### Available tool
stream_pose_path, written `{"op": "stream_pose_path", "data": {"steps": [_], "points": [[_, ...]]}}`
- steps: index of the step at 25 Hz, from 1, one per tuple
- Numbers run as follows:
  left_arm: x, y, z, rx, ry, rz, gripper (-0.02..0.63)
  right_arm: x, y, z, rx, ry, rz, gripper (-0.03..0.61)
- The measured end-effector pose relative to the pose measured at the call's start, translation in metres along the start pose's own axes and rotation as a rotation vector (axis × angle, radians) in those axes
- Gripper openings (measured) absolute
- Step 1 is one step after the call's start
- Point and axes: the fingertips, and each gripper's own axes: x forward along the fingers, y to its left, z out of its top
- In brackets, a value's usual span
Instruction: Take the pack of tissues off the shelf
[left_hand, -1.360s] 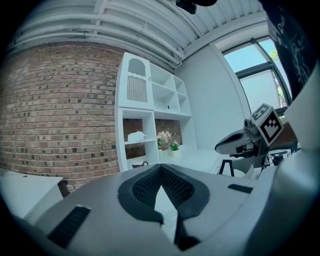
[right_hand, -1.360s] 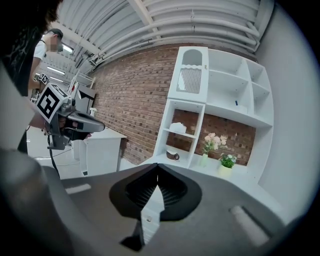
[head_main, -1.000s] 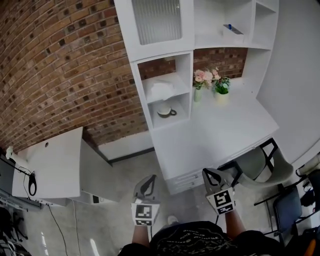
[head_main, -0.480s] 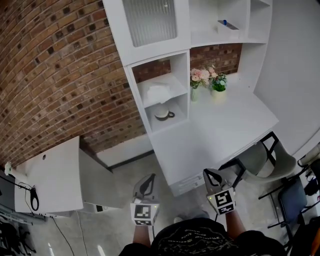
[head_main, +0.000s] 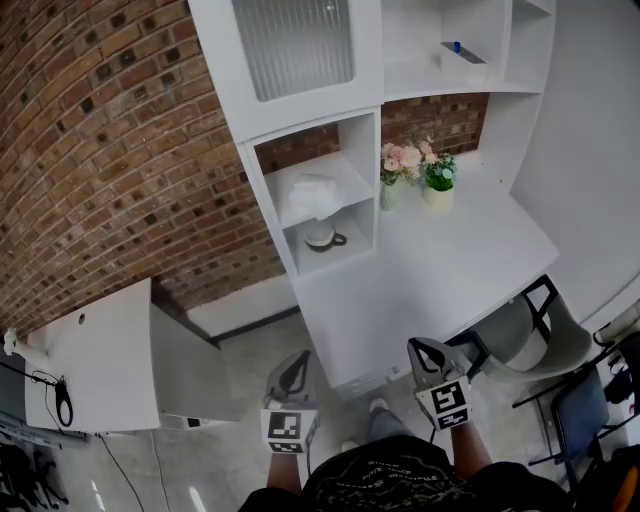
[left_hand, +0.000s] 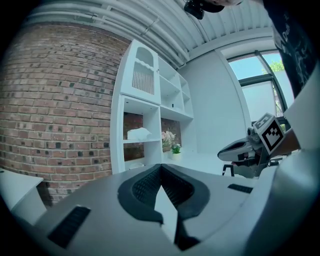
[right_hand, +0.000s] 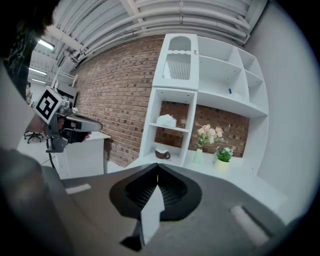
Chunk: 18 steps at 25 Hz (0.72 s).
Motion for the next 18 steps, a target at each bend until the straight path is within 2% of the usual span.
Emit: {"op": "stream_pose_path", "data": {"steps": [2, 5, 18], "points": [[0.012, 0.005, 0.003, -0.001, -0.001, 0.013, 0.009, 0.011, -0.017, 0.004, 0.021, -0.008, -0.024, 0.005], [0.028, 0.014, 0.008, -0.009, -0.003, 0.042, 0.008, 0.028, -0.032, 0.009, 0.037, -0.012, -0.006, 0.005], [0.074, 0.034, 0.009, -0.004, 0.029, 0.131, 0.008, 0.098, -0.065, 0.029, -0.057, -0.014, 0.071, 0.005]]}}
